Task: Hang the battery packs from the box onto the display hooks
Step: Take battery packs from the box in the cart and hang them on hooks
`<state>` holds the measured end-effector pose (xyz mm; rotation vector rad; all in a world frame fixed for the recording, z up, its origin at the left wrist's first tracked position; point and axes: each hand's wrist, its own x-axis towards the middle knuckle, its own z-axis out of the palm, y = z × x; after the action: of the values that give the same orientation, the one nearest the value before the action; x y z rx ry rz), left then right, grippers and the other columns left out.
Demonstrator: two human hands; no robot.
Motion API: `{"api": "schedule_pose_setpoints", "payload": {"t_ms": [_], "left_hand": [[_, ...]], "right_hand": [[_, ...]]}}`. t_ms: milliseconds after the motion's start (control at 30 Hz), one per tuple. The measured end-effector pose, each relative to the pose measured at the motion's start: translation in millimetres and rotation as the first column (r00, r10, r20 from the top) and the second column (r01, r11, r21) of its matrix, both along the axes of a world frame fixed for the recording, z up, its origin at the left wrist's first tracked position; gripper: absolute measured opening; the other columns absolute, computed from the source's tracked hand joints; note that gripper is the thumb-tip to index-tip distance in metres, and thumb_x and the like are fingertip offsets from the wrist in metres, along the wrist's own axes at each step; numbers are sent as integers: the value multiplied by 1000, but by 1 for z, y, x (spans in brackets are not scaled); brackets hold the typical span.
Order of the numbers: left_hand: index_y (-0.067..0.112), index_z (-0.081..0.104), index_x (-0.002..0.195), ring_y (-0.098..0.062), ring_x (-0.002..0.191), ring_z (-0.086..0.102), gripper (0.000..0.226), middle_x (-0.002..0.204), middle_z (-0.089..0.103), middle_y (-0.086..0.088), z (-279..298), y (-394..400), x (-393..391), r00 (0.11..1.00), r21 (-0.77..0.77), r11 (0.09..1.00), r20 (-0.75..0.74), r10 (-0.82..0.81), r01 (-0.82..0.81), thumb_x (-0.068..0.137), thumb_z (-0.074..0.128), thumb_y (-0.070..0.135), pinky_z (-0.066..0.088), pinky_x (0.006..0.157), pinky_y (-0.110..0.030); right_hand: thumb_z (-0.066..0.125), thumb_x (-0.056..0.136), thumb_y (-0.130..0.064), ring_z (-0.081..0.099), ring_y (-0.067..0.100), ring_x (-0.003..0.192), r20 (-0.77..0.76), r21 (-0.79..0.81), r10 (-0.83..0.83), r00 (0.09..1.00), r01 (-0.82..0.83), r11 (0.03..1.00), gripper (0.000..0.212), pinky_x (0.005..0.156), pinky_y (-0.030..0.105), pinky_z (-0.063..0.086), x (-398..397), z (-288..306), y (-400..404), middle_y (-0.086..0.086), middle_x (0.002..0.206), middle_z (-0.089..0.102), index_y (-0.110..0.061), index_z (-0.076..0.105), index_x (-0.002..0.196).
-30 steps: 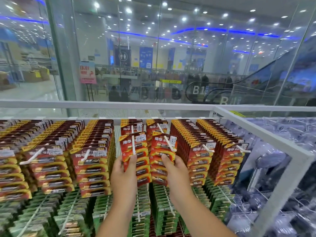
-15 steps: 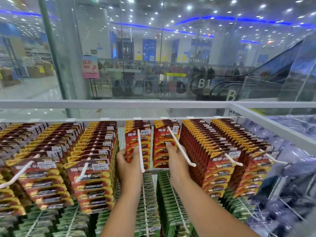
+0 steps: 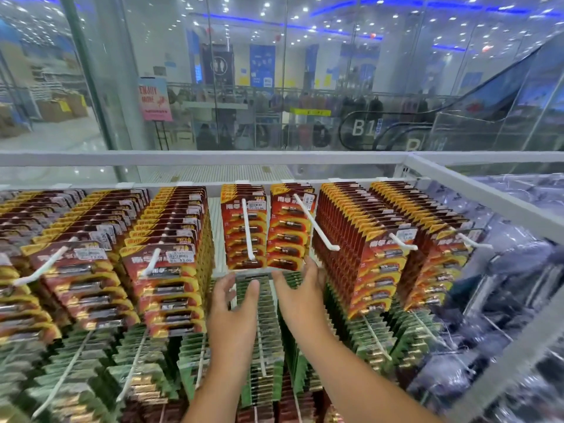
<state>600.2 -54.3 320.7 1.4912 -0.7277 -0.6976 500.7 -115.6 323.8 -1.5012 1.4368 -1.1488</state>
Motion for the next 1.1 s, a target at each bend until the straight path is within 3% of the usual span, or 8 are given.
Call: {"api": "schedule_pose_setpoints", "payload": {"t_ms": [200, 400, 500, 633, 767, 867, 967, 1100], "left_hand": [[43, 56, 132, 12, 109, 53, 40, 133, 55, 23, 2, 42, 1, 985, 10, 985, 26, -170, 170, 94, 69, 48, 41, 93, -31], [54, 57, 118, 17, 106, 54, 29, 126, 55, 36, -6, 73, -23, 957, 63, 956, 28, -290, 288, 91, 68, 53, 43, 90, -24], [49, 60, 119, 23, 98, 54, 26, 123, 54, 37, -10, 77, -56, 932, 71, 930, 11, -363, 361, 95, 68, 45, 42, 83, -20], [47, 61, 120, 32, 88, 53, 25, 114, 58, 41, -22, 79, -112, 857, 101, 851, -28, -515, 515, 97, 67, 41, 43, 83, -18], [45, 60, 126, 22, 88, 61, 32, 107, 68, 29, -38, 83, -171, 749, 147, 739, -24, -662, 658, 95, 68, 44, 47, 72, -14], [39, 62, 125, 16, 85, 64, 31, 108, 70, 11, -56, 86, -219, 674, 171, 659, -42, -738, 733, 96, 71, 34, 45, 61, -3], [44, 61, 120, 6, 87, 67, 28, 107, 70, 11, -76, 88, -264, 607, 241, 580, -52, -793, 778, 95, 72, 37, 47, 61, -12], [47, 60, 113, 18, 83, 60, 25, 110, 68, 8, -108, 90, -318, 559, 324, 510, -77, -825, 797, 94, 73, 39, 43, 60, -4]], "right_hand": [[69, 98, -42, 54, 3, 127, 174, 72, 125, 977, -139, 988, 46, 102, 25, 44, -27, -5, 51, -18, 134, 53, -43, 45, 137], [67, 101, -26, 63, -4, 106, 274, 129, 91, 958, -131, 983, 31, 90, 17, 50, -101, -26, 106, -8, 124, 65, -36, 56, 129], [69, 98, -26, 66, -2, 99, 314, 163, -41, 948, -11, 986, 26, 90, 21, 50, -149, -38, 126, -7, 114, 67, -36, 61, 121], [72, 83, -41, 66, 9, 102, 265, 201, -224, 938, 174, 964, 42, 88, 25, 49, -223, -48, 157, -4, 112, 67, -30, 62, 122], [66, 101, -36, 67, 8, 109, 141, 288, -408, 902, 357, 889, 30, 78, 22, 55, -300, -60, 199, -10, 120, 67, -35, 60, 130], [66, 102, -29, 68, 16, 112, 82, 308, -541, 837, 495, 813, 27, 86, 26, 54, -349, -74, 222, -2, 121, 69, -30, 63, 128], [65, 102, -25, 69, 21, 106, 30, 341, -618, 785, 573, 745, 24, 78, 28, 53, -389, -90, 236, 3, 117, 70, -25, 63, 125], [68, 100, -25, 69, 19, 102, -14, 379, -665, 746, 620, 687, 21, 78, 26, 52, -442, -120, 243, 3, 112, 71, -24, 65, 121]]}}
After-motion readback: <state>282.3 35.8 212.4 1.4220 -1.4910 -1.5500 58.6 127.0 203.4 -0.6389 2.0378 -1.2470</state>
